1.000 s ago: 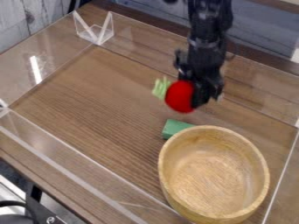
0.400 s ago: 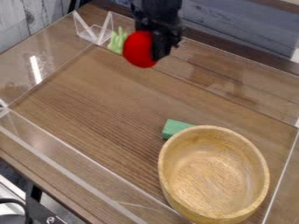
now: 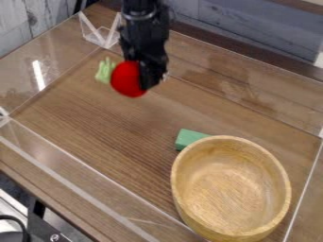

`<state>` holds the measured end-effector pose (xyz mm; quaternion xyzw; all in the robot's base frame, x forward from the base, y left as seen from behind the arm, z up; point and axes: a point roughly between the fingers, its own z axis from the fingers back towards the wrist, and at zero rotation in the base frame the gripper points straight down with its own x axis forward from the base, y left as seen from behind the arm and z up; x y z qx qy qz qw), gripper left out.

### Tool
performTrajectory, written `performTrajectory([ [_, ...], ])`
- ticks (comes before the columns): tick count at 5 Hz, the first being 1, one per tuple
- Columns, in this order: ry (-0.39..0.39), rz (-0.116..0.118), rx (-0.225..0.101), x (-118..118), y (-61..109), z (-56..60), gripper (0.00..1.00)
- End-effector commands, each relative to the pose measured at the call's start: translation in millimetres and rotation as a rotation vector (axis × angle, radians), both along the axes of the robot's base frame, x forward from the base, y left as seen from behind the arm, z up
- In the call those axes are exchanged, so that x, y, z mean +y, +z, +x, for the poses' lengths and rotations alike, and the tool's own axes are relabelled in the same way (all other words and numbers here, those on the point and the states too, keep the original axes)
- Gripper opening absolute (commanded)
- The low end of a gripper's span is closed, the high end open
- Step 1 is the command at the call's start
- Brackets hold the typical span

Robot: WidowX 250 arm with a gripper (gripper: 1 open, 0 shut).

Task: Move the red object to the left side of the table

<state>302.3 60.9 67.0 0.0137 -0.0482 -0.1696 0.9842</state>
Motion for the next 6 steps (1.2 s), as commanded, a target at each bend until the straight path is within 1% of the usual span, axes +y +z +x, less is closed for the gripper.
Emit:
performTrajectory([
  [1,0.008,-0.001,-0.034,-9.5,-4.7,2.5,0.00],
  [2,0.040,-0.002,-0.034,-2.0,-16.7,2.2,0.00],
  [3,0.058,-0.002,-0.034,11.4,-15.6,9.1,0.00],
  [4,0.075,-0.001,-0.038,22.3,-8.9,13.3,0.00],
  [6,0.071,-0.011,-0.037,27.0,-19.0,5.2,0.00],
])
